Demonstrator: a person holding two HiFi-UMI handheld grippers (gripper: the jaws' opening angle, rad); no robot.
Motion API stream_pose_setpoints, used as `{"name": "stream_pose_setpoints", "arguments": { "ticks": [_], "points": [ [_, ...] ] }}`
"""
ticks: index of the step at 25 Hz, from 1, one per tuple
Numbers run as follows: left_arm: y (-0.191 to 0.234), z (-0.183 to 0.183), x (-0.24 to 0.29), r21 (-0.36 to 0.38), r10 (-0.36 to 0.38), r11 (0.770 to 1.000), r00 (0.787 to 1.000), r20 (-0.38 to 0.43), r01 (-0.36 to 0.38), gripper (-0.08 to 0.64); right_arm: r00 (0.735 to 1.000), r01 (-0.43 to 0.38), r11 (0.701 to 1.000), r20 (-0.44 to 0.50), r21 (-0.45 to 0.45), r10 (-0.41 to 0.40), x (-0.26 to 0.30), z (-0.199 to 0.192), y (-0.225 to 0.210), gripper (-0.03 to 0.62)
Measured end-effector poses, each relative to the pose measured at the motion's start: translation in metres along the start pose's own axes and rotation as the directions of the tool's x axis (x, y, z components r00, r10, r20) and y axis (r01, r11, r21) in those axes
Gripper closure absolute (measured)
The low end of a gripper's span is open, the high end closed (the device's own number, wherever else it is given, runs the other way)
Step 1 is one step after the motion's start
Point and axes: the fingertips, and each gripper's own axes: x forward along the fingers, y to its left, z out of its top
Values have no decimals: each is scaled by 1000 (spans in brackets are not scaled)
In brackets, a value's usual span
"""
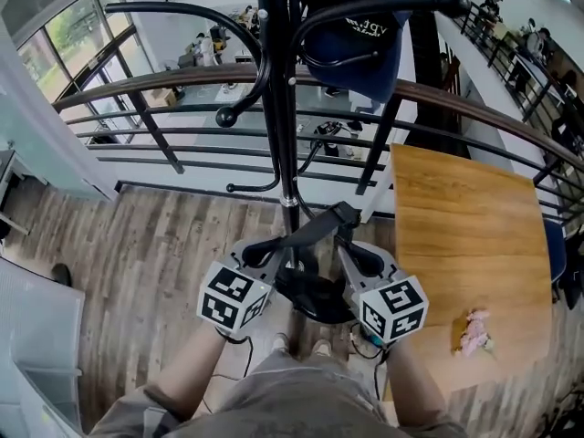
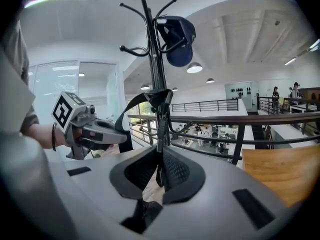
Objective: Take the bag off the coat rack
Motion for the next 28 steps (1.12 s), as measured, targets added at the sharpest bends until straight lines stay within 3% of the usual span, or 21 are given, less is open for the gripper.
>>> {"name": "stream_pose_setpoints", "arguments": {
  "ticks": [8, 19, 23, 28],
  "points": [
    [-41, 69, -24, 107, -106, 990, 989, 99, 96, 543, 992, 80, 997, 101, 15, -81, -53, 54, -7, 541],
    [-105, 113, 7, 214, -256, 951, 958, 133, 224, 543, 962, 234, 971, 137, 43, -238, -139, 51, -37, 541],
    [-127, 121, 27, 242, -326, 926, 938, 120, 291, 543, 940, 309, 949, 133, 64, -315, -164, 47, -51, 541],
    [-164, 123, 46, 288, -429, 876, 897, 103, 386, 543, 898, 408, 907, 136, 105, -419, -201, 32, -59, 541]
  ]
}}
